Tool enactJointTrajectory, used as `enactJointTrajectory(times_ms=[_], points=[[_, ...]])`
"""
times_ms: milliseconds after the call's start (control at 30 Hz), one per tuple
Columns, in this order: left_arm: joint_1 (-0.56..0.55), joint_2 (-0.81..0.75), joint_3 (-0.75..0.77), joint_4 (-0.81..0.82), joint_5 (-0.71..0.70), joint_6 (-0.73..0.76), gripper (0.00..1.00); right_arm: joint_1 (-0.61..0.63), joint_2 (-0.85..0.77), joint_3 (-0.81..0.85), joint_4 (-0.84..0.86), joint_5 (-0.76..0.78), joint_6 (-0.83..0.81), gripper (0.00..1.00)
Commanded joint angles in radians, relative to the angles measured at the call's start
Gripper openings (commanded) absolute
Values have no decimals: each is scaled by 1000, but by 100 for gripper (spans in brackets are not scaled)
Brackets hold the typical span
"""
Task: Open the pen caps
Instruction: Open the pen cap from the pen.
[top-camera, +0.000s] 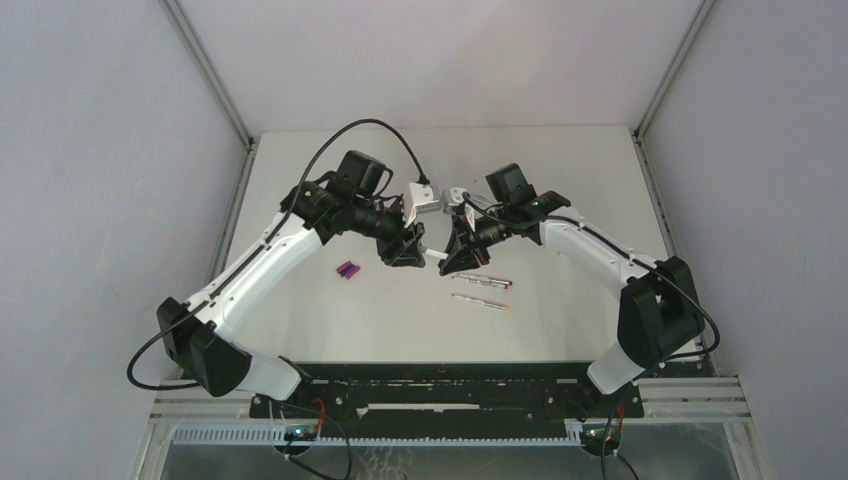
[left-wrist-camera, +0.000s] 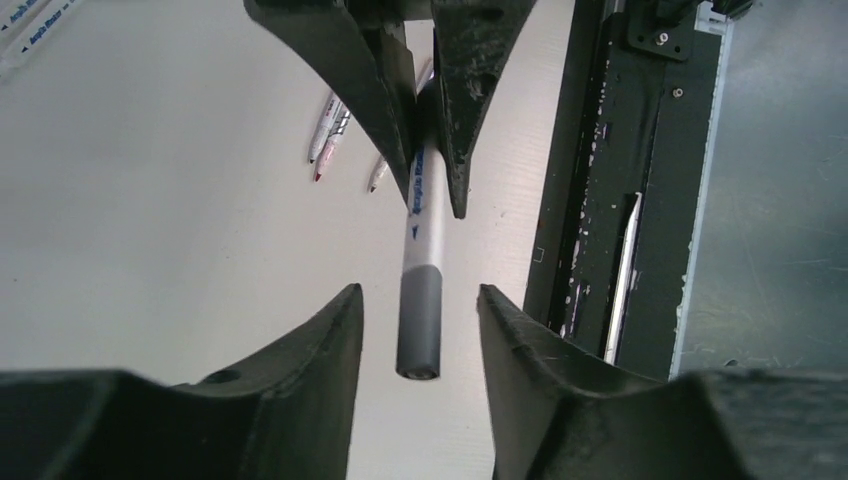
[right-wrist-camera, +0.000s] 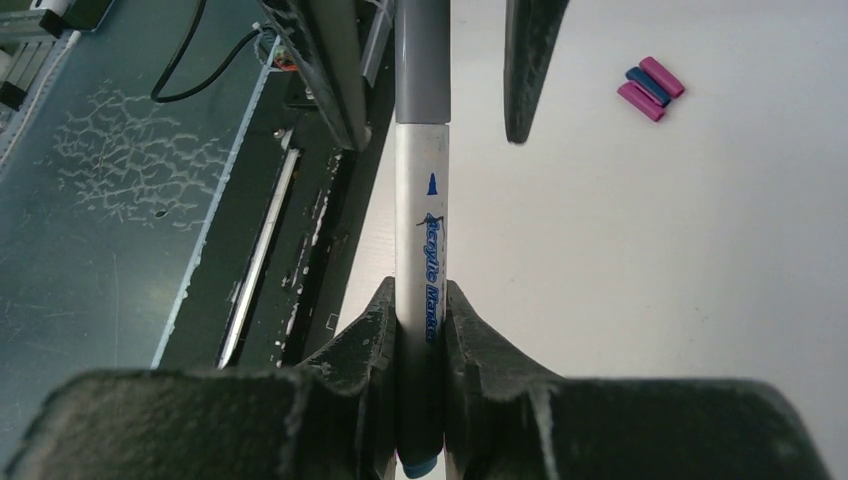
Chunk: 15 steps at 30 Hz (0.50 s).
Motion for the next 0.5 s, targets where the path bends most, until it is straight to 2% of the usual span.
enactJointTrajectory(times_ms=[0,267,367,433,467], points=[[-7,-6,4,-4,32,24,44,16,3,35,33,0,11,0],[-8,-9,1,-2,42,26,23,17,18,35,39,13,20,0],[-9,-8,-1,-5,48,29,12,18,20,35,41,15,24,0],[-11,-7,-1,-9,50,33,1,18,21,35,42,17,24,0],[-12,-6,-1,-13,50,37,0,18,22,35,41,19,22,0]])
